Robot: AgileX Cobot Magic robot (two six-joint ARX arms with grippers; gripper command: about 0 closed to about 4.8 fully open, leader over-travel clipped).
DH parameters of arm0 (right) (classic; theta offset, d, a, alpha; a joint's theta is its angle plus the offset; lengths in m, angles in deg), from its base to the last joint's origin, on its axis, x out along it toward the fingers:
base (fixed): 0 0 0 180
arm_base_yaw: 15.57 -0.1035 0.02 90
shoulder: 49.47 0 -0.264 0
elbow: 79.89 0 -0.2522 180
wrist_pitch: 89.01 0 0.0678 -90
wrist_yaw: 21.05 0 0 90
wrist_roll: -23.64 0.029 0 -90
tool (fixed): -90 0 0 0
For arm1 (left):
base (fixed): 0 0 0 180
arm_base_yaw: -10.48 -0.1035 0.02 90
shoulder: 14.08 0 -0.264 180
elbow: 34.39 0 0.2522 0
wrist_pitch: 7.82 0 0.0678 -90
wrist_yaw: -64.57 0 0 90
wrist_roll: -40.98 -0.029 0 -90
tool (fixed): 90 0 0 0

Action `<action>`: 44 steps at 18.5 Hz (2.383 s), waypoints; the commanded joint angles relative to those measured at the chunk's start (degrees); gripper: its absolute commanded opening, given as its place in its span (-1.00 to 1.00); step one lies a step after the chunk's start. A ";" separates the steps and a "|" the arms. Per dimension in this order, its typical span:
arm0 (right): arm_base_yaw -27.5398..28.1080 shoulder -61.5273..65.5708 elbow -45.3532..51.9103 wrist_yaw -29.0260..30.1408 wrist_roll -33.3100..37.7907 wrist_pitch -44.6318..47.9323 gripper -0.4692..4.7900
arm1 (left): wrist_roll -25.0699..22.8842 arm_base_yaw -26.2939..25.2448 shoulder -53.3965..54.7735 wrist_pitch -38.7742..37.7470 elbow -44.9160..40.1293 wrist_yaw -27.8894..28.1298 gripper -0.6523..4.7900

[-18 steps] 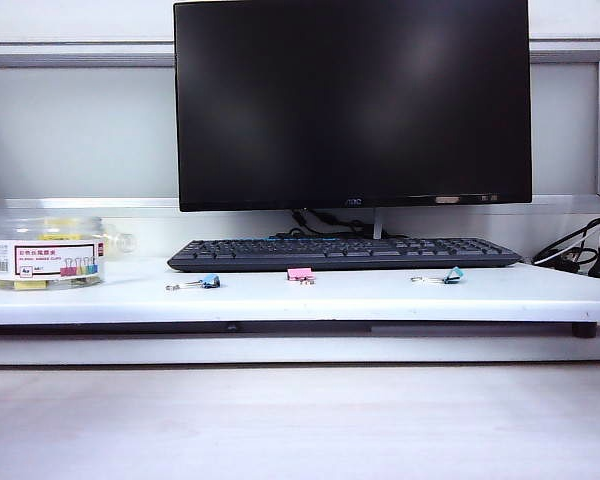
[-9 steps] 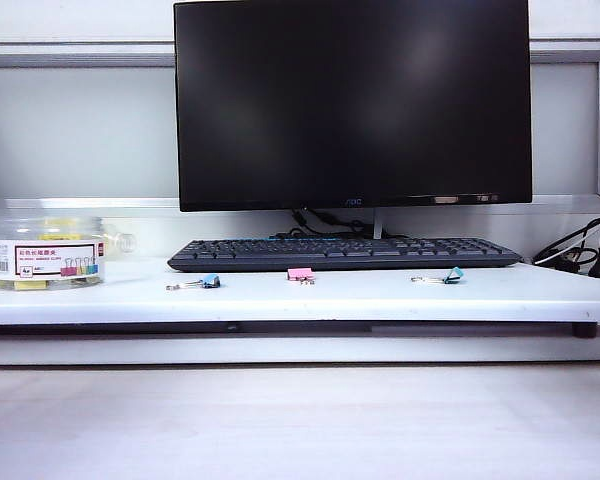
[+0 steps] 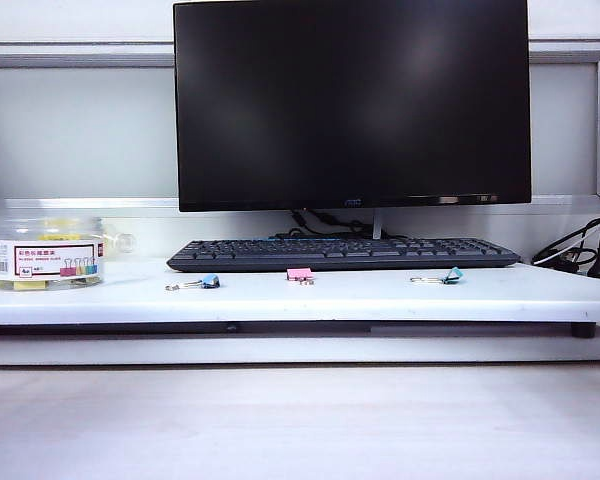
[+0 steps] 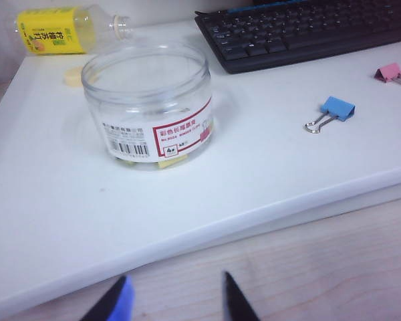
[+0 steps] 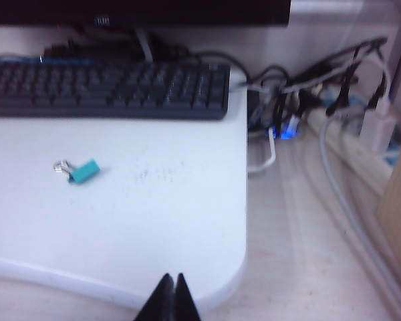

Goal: Pick up the clips with the largest number of clips of the same color on the table and place them in a round transparent plastic box.

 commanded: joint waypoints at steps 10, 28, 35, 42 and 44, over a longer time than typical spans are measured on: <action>3.52 -0.11 0.22 -0.13 -0.11 4.87 -0.82 | 0.15 0.00 -0.17 -0.92 -0.31 0.22 -0.09; 3.52 -0.11 0.22 -0.11 -0.13 4.79 -0.82 | 0.15 -0.09 -0.17 -0.90 -0.31 0.00 -0.09; 3.54 -0.11 0.22 -0.11 -0.11 4.74 -0.83 | 0.15 -13.05 -0.17 -0.87 -0.31 -1.29 -0.09; 3.54 -0.11 0.22 -0.07 -0.11 4.59 -0.82 | 0.15 -14.93 -0.17 -0.85 -0.31 -1.79 -0.09; 3.54 -0.11 0.22 -0.07 -0.11 4.59 -0.82 | 0.15 -14.93 -0.17 -0.85 -0.31 -1.79 -0.09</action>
